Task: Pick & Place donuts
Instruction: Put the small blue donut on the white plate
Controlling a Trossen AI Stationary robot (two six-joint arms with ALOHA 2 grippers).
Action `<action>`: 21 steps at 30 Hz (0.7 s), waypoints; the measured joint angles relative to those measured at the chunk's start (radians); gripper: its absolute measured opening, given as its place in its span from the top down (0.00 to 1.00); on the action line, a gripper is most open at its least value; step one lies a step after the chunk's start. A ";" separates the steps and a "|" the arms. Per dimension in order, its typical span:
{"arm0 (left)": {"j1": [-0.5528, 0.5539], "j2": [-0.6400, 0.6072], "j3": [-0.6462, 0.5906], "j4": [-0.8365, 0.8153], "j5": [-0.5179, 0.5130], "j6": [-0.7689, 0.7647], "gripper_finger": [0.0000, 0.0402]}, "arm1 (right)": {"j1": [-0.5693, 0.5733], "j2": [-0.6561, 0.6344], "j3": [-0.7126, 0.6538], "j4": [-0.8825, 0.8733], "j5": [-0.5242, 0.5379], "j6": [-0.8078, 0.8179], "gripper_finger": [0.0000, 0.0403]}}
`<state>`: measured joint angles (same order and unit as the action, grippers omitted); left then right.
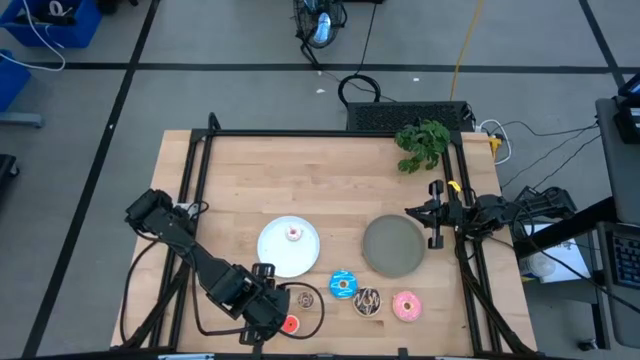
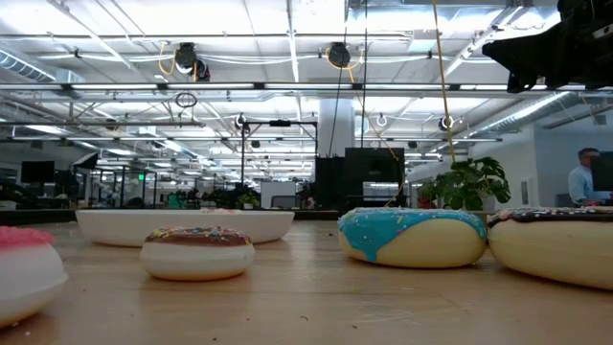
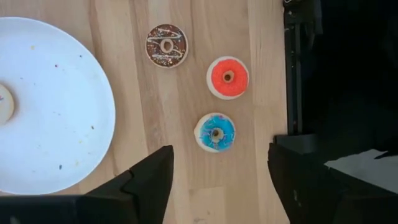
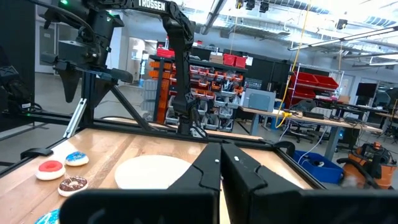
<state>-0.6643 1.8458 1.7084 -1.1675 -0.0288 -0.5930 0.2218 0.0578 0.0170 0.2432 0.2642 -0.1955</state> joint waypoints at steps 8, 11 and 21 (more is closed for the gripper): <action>0.000 0.000 0.000 0.002 -0.022 0.007 0.39 | 0.000 0.000 0.000 0.000 0.000 0.000 1.00; -0.001 0.000 0.000 0.001 -0.063 -0.005 0.40 | 0.000 0.000 0.000 0.000 0.000 0.000 1.00; -0.036 0.001 -0.115 0.138 -0.104 0.015 0.30 | 0.000 0.000 0.000 0.000 0.000 0.000 1.00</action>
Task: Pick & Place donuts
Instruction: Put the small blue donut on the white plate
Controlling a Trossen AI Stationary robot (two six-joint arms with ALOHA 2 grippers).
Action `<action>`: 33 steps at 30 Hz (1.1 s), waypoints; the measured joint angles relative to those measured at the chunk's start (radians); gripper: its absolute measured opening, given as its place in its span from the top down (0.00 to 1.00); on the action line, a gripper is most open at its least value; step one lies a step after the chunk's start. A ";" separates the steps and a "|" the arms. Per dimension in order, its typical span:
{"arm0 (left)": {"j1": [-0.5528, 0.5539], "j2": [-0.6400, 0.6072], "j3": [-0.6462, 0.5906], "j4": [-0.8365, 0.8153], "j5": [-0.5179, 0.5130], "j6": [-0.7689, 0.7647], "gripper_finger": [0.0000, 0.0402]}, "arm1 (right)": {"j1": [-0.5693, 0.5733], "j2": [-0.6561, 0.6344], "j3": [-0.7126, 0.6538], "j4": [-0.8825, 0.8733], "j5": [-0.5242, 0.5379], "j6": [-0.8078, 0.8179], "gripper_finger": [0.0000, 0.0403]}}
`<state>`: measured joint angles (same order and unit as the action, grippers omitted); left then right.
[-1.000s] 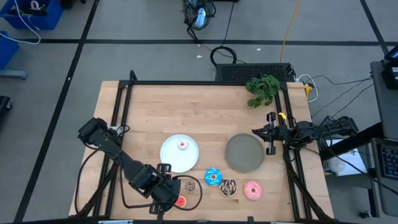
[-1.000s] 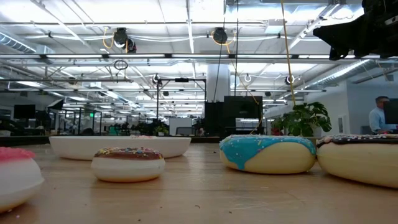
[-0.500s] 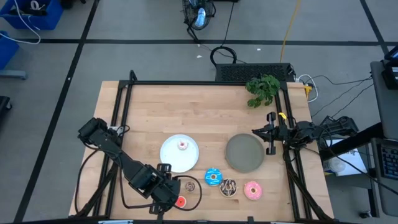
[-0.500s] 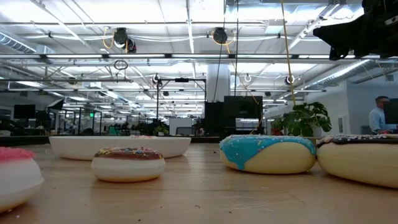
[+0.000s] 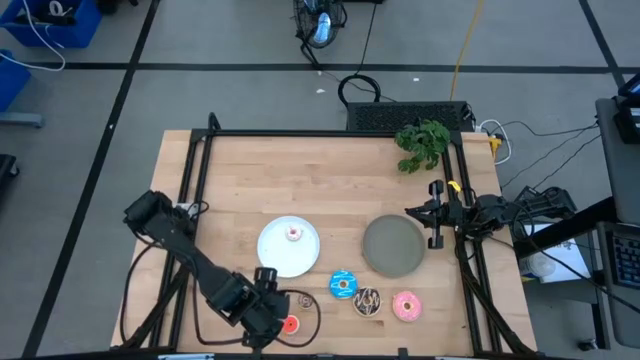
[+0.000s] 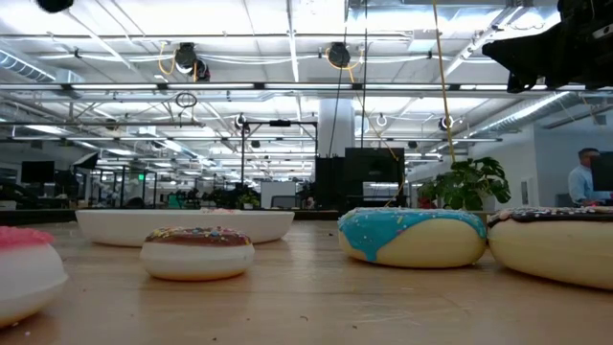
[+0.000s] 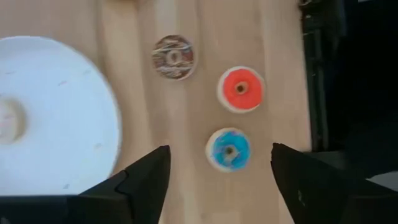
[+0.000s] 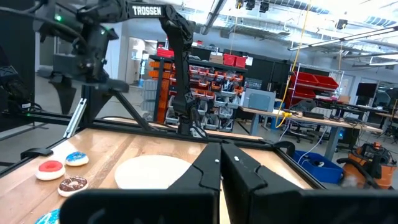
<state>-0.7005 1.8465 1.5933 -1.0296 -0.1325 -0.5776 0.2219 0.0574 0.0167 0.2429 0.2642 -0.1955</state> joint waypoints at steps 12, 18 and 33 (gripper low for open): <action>-0.027 0.000 -0.156 0.196 0.037 -0.059 0.20 | 0.000 0.000 0.000 0.004 0.000 -0.002 1.00; -0.031 0.000 -0.205 0.272 0.037 -0.057 0.19 | 0.000 0.000 0.000 0.005 0.000 -0.011 1.00; -0.043 0.000 -0.290 0.297 0.058 -0.032 0.19 | 0.000 0.000 0.000 0.007 0.000 -0.008 1.00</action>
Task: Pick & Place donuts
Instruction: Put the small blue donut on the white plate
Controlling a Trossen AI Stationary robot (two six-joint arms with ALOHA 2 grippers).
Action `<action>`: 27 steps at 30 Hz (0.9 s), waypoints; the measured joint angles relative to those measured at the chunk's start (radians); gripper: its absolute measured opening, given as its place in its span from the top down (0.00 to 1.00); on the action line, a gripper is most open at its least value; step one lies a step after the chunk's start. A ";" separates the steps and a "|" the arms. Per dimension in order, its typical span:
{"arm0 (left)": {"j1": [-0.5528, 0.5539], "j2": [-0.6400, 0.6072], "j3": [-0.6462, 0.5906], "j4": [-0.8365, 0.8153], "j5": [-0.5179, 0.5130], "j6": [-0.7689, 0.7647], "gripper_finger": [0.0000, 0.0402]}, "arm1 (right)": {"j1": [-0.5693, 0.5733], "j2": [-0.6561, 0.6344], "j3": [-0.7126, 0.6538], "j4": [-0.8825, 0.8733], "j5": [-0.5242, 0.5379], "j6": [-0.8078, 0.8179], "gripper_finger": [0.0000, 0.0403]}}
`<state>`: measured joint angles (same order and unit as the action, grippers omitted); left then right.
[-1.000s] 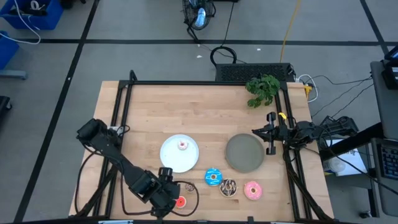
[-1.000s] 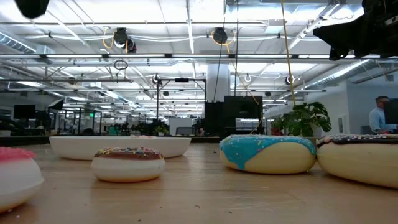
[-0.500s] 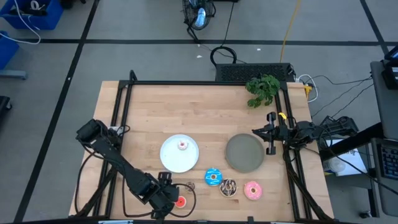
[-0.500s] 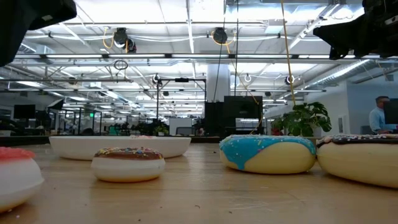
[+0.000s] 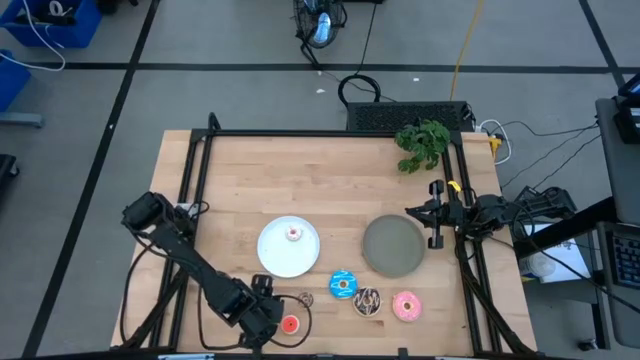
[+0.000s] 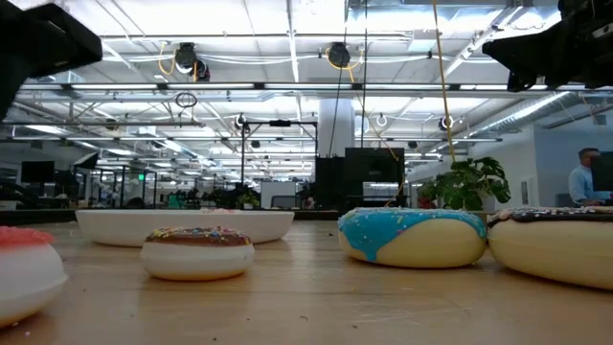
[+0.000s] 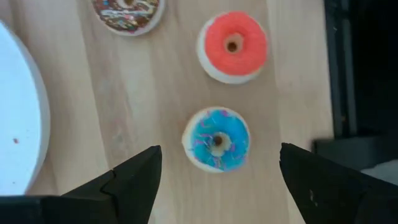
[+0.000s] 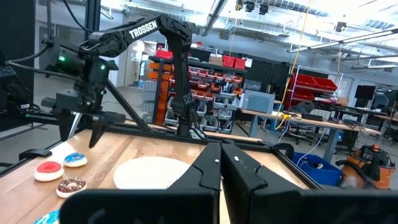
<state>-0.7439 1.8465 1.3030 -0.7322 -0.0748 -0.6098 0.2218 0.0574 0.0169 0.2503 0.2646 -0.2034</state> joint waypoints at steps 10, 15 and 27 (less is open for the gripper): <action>-0.016 0.000 -0.043 0.112 -0.045 0.008 0.19 | 0.000 0.000 0.000 0.000 0.000 0.011 1.00; -0.026 0.027 -0.042 0.132 -0.073 0.014 0.19 | 0.000 0.000 0.000 0.000 0.000 0.011 1.00; -0.027 0.094 -0.039 0.131 -0.013 0.034 0.19 | 0.000 0.003 0.000 0.001 0.001 0.012 1.00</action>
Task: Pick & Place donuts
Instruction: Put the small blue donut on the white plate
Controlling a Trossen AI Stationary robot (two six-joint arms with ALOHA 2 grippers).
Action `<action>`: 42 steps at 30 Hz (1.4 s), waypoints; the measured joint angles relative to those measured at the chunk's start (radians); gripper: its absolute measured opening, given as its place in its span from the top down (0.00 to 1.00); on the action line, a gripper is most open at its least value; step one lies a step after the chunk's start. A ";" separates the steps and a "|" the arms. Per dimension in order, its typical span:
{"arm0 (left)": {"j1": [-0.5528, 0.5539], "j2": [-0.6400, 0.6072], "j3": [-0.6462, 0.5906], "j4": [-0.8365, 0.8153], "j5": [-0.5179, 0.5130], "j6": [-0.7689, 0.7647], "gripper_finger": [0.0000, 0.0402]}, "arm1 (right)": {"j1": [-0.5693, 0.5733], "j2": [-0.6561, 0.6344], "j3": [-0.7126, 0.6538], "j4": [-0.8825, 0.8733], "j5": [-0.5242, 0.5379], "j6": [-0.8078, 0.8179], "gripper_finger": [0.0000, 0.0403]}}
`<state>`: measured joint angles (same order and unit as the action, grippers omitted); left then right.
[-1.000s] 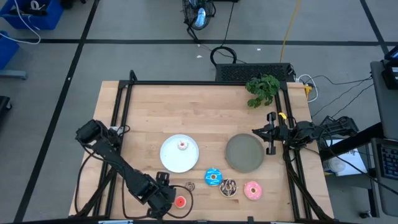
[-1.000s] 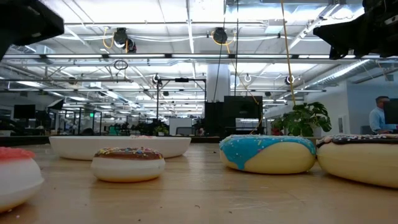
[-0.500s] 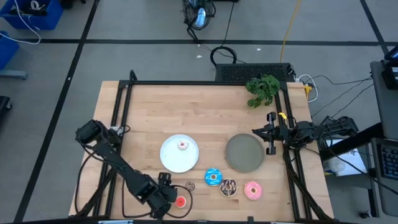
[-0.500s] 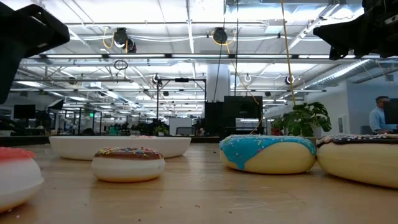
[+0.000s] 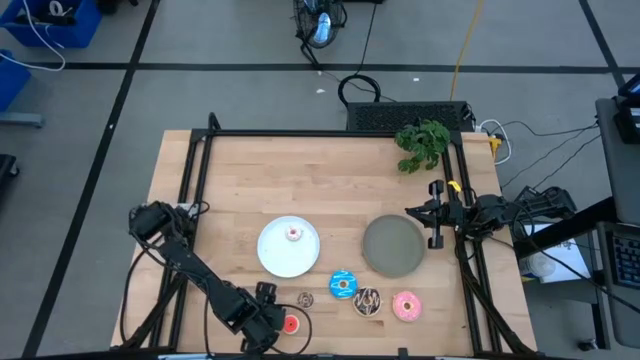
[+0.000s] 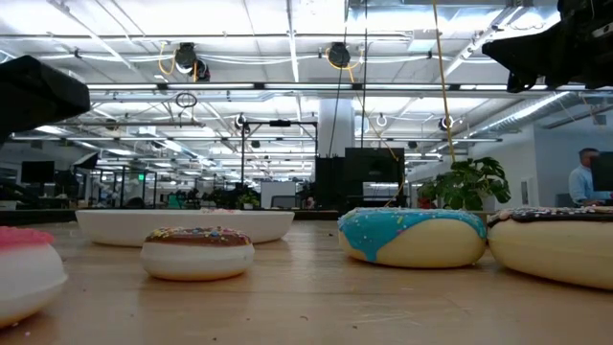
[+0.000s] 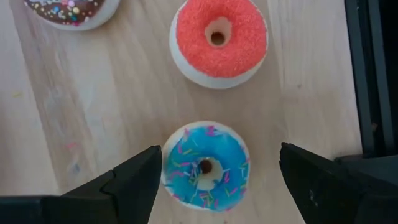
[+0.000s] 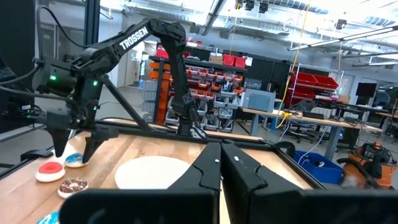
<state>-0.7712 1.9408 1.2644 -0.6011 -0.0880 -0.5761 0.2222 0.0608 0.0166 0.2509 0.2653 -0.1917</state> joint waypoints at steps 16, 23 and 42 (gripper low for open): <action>0.011 0.004 0.000 -0.033 -0.015 0.048 0.19 | 0.000 0.000 0.000 0.000 0.001 -0.002 1.00; 0.011 0.005 -0.012 -0.034 -0.007 0.048 0.19 | 0.000 0.000 0.000 0.001 0.003 -0.003 1.00; 0.037 0.030 -0.016 -0.004 0.039 0.094 0.19 | 0.000 0.000 0.000 0.002 0.003 0.004 1.00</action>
<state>-0.7341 1.9705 1.2484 -0.6056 -0.0492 -0.4824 0.2220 0.0612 0.0166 0.2527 0.2680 -0.1879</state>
